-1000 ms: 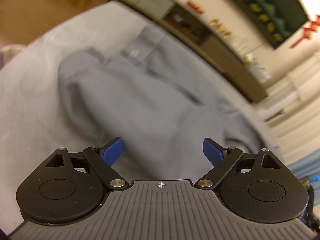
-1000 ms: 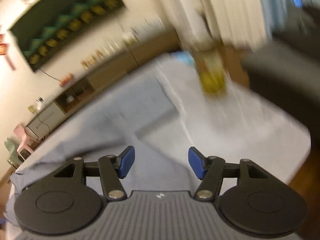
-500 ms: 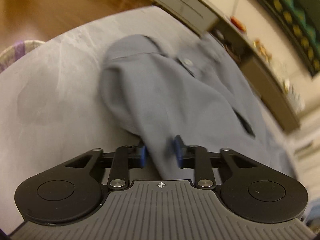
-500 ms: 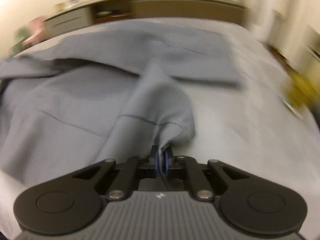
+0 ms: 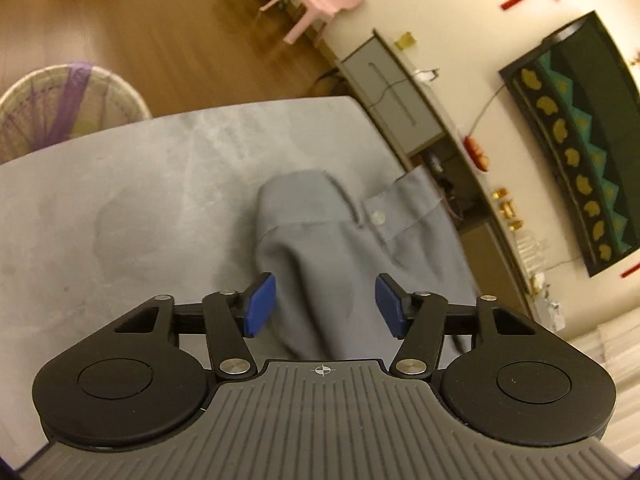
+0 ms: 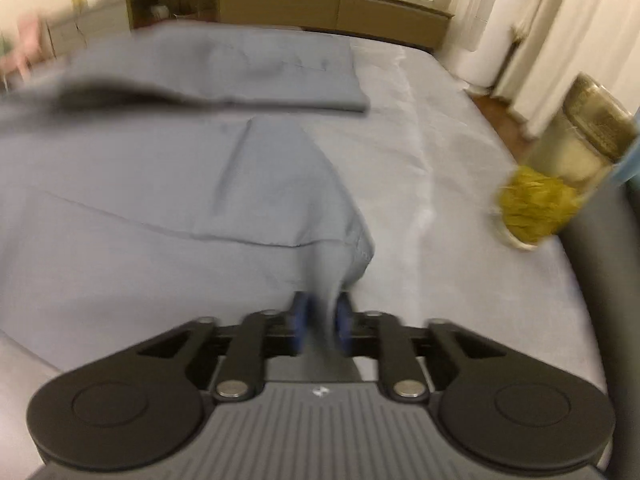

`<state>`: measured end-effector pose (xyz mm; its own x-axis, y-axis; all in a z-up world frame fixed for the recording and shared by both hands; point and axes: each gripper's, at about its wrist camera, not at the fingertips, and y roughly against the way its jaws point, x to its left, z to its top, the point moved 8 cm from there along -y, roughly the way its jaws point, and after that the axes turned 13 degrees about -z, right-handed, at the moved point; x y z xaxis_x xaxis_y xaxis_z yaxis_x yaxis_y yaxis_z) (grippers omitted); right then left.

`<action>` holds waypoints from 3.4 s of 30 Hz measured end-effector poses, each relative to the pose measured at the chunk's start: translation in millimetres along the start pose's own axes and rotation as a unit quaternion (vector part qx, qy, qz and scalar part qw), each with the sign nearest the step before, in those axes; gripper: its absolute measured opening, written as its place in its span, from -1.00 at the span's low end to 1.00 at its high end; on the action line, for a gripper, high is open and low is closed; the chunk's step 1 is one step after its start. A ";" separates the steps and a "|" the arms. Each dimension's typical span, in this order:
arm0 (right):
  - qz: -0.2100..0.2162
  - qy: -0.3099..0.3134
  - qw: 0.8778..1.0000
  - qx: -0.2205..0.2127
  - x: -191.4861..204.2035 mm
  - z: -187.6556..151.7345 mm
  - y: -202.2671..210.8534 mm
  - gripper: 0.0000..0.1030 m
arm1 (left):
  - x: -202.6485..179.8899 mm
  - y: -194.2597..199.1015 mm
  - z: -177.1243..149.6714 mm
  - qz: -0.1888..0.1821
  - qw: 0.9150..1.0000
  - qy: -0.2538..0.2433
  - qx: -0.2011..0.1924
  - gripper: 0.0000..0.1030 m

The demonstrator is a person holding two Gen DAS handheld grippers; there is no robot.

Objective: Fold clothes

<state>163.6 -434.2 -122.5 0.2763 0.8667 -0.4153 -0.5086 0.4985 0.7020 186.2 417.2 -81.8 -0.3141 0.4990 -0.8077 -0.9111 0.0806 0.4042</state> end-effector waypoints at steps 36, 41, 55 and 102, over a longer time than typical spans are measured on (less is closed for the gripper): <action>0.360 0.165 0.868 -0.298 456.4 135.3 343.2 -0.98 | -2.3 1.6 -34.8 -0.172 0.951 0.254 0.018 0.74; 0.364 0.135 0.871 -0.301 413.6 152.7 327.3 -0.98 | -12.1 11.2 -45.5 -0.171 0.950 0.261 0.022 0.75; 0.394 0.043 0.879 -0.266 381.1 184.7 282.9 -0.98 | -6.2 27.4 -75.3 -0.214 0.890 0.403 -0.020 0.77; 0.415 0.184 0.860 -0.232 392.9 52.3 250.7 -0.98 | 3.7 -43.4 4.3 -0.202 0.922 0.322 0.071 -0.57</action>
<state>187.3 32.2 -79.5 -0.5726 0.8141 -0.0971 -0.7004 -0.4241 0.5742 225.7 419.2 -100.5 -0.0910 -0.2087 -0.9738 -0.9588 0.2825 0.0290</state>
